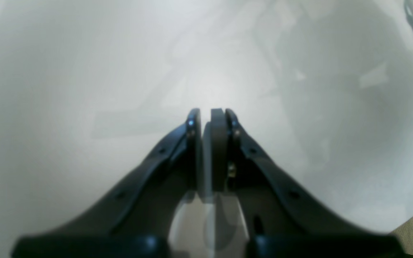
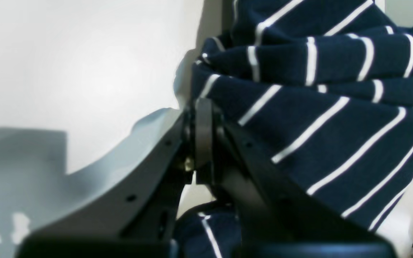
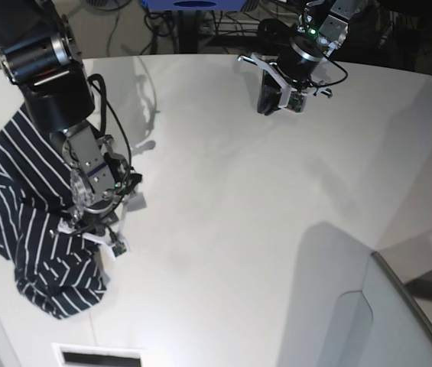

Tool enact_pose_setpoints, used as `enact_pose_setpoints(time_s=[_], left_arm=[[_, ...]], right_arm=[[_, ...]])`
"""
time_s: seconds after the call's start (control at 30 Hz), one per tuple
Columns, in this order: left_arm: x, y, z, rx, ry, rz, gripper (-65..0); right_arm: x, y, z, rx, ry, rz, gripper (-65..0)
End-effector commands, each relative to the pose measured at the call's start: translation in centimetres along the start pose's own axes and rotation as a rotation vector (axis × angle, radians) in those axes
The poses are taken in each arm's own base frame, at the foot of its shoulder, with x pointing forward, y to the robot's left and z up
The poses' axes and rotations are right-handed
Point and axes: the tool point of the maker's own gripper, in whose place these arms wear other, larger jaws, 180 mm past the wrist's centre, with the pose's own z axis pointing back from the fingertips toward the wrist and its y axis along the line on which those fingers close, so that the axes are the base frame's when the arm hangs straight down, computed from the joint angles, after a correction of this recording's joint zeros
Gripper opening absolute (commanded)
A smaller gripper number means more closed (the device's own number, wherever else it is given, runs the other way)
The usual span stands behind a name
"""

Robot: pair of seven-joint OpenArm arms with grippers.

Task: Layout the t-shirt on the table in an organized manner, then fold the t-shirt properly
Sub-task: 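Regrasp the shirt with the right gripper and lift it up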

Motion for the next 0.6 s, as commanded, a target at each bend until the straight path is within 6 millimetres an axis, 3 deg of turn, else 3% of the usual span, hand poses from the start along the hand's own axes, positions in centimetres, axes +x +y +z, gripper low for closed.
enact_pose_setpoints(time_s=[0.0, 0.2, 0.3, 0.37, 0.5, 0.57], left_arm=[[-2.0, 0.1, 0.5, 0.004, 0.084, -0.001, -59.2], [-2.1, 0.2, 0.5, 0.005, 0.086, -0.004, -59.2], [-2.1, 0.2, 0.5, 0.005, 0.086, -0.004, -59.2], [-2.1, 0.2, 0.5, 0.005, 0.088, -0.004, -59.2], [-2.1, 0.2, 0.5, 0.005, 0.088, -0.004, -59.2], [-2.1, 0.2, 0.5, 0.005, 0.088, -0.004, -59.2]], right_arm=[[2.9, -1.5, 0.1, -0.034, -0.070, -0.016, -64.2], [4.3, -0.7, 0.8, -0.023, -0.108, -0.034, -65.0], [5.5, -1.5, 1.3, -0.046, -0.143, -0.051, -62.4], [5.7, -1.4, 1.9, -0.047, -0.155, -0.059, -52.5], [5.1, -1.3, 2.4, -0.048, -0.120, -0.071, -20.1], [4.6, -1.0, 2.2, -0.042, -0.115, -0.061, -14.0]])
